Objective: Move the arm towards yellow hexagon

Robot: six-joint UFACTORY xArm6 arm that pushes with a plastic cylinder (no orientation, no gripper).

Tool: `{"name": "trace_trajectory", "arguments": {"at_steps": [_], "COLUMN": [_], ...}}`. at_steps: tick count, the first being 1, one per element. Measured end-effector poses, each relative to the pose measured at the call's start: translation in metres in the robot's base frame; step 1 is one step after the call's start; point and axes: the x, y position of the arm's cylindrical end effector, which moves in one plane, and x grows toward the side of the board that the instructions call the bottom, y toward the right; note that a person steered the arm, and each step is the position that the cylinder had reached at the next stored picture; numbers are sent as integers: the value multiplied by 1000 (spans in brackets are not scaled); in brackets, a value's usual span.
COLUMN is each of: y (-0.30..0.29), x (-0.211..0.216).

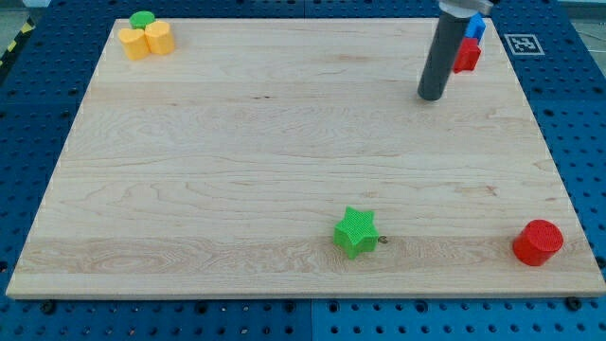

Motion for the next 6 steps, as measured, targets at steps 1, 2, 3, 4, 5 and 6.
{"name": "trace_trajectory", "arguments": {"at_steps": [1, 2, 3, 4, 5, 6], "y": [-36, -63, -115, -156, -177, -225], "x": [-6, -17, -27, -56, -92, -107]}}
